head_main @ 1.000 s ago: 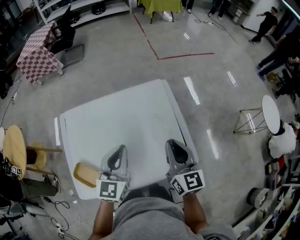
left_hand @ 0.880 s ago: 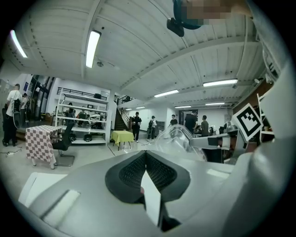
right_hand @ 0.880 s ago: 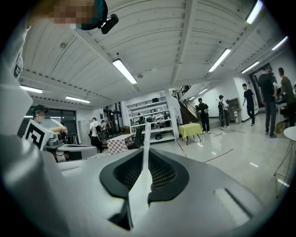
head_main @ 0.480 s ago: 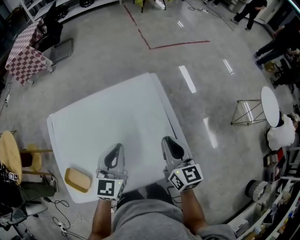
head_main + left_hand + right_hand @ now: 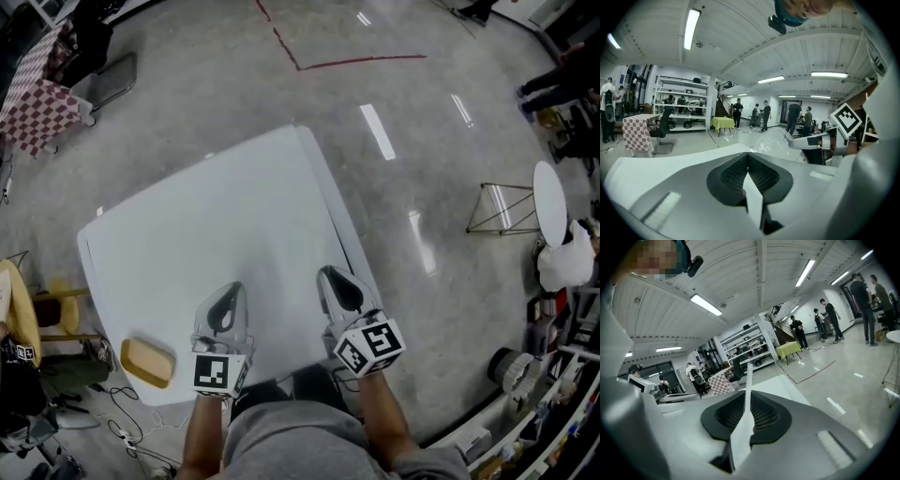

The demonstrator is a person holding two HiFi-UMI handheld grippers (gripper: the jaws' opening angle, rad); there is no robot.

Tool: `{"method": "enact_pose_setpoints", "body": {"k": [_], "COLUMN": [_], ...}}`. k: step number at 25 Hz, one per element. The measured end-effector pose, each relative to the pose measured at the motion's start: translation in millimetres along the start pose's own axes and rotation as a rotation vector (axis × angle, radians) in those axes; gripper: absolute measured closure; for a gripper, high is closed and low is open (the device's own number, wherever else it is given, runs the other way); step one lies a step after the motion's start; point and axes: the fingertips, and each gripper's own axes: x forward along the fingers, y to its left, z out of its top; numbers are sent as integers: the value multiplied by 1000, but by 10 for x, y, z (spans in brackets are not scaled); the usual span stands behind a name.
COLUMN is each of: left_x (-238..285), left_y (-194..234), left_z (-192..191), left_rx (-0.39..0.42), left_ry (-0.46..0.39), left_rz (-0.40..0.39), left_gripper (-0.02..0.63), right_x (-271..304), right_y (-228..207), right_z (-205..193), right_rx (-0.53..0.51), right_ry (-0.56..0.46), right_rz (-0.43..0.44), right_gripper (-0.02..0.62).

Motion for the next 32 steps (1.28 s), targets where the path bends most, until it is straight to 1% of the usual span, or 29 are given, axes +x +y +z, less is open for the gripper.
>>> {"method": "enact_pose_setpoints", "body": {"k": [10, 14, 20, 25, 32], "left_x": [296, 327, 346, 367, 328], "left_y": [74, 52, 43, 26, -26], "left_z": [-260, -300, -381, -274, -244], "left_rx": [-13, -20, -14, -12, -9], "left_ry": [53, 65, 75, 67, 57], "left_rz": [-12, -11, -22, -10, -4], "left_gripper": [595, 595, 594, 595, 595], "right_x": [324, 333, 357, 339, 283], "right_y": [-198, -257, -295, -303, -273], "right_z": [-200, -216, -218, -177, -151], "right_rx": [33, 54, 52, 48, 32], "right_ry": [49, 54, 49, 47, 41], "right_rz": [-4, -4, -9, -7, 2], "right_gripper": [558, 558, 558, 558, 558]}}
